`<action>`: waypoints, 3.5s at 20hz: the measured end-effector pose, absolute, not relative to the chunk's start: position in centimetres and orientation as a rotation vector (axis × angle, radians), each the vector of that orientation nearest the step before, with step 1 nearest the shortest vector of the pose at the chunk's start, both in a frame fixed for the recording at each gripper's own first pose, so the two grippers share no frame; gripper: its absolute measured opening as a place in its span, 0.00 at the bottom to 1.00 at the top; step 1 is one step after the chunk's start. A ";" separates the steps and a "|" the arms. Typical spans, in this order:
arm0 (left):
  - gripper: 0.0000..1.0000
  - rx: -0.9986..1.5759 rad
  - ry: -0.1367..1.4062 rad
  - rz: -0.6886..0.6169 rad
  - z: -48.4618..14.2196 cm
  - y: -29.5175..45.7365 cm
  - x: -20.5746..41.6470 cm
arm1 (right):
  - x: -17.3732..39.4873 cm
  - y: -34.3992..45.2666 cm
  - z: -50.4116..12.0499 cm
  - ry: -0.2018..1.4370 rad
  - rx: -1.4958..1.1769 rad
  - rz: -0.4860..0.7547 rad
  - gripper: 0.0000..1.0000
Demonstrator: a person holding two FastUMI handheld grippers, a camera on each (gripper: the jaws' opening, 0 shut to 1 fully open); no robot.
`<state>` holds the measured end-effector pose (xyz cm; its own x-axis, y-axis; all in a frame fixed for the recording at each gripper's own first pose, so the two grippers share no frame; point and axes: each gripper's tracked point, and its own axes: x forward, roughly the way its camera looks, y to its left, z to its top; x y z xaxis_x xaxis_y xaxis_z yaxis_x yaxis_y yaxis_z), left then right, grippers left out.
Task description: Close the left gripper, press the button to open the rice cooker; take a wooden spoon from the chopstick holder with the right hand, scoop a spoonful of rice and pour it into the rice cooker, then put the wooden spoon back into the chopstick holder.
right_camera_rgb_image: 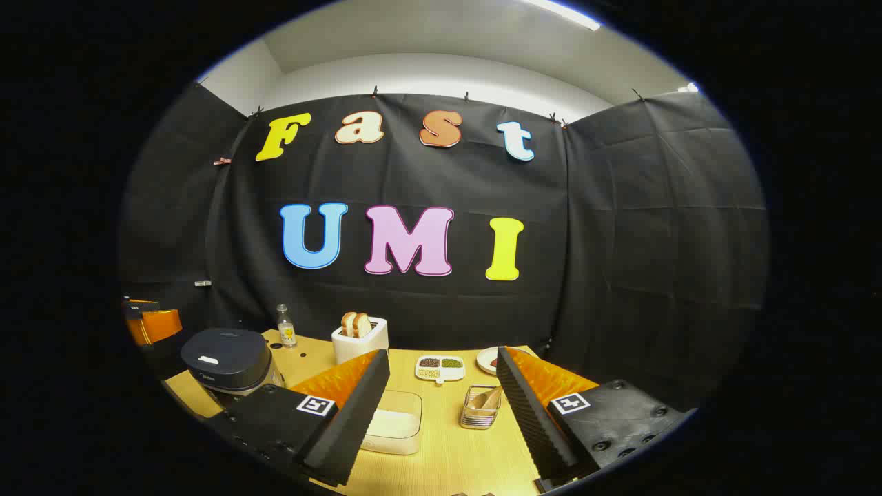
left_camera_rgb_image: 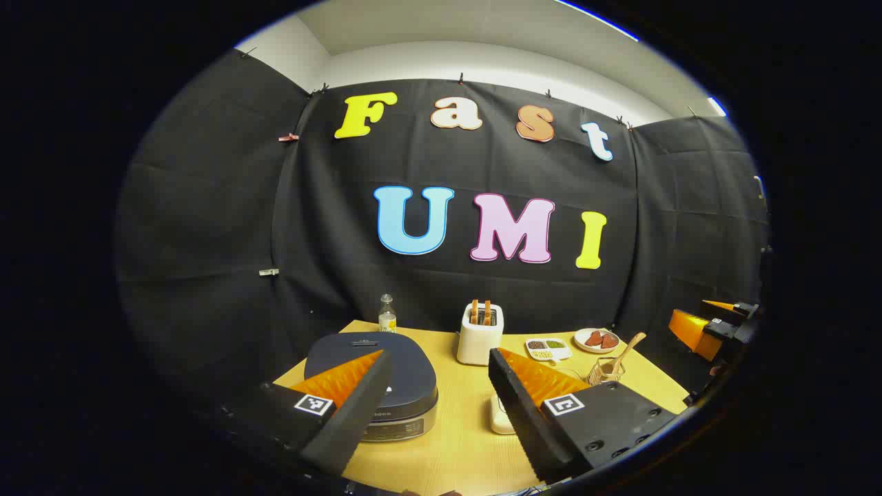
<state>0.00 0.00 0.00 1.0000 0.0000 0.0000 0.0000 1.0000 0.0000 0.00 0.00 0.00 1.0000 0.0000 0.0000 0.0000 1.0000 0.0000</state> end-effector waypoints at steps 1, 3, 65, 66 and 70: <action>0.95 0.005 -0.004 -0.004 0.1 0.0 -0.1 | 0.0 -0.2 0.2 -0.004 0.003 -0.004 0.98; 0.95 0.012 -0.008 -0.006 0.2 0.1 -0.2 | 0.1 -0.6 0.6 -0.016 0.007 -0.017 0.98; 0.07 -0.251 0.530 0.144 -13.6 10.9 12.1 | 9.3 -9.0 -5.6 0.135 0.008 -0.073 0.98; 0.07 -0.244 0.534 0.140 -13.6 10.8 12.1 | 9.2 -9.0 -5.8 0.138 0.010 -0.071 0.98; 0.07 -0.201 0.553 0.155 -13.9 10.9 12.0 | 9.1 -8.9 -6.4 0.149 0.013 -0.067 0.98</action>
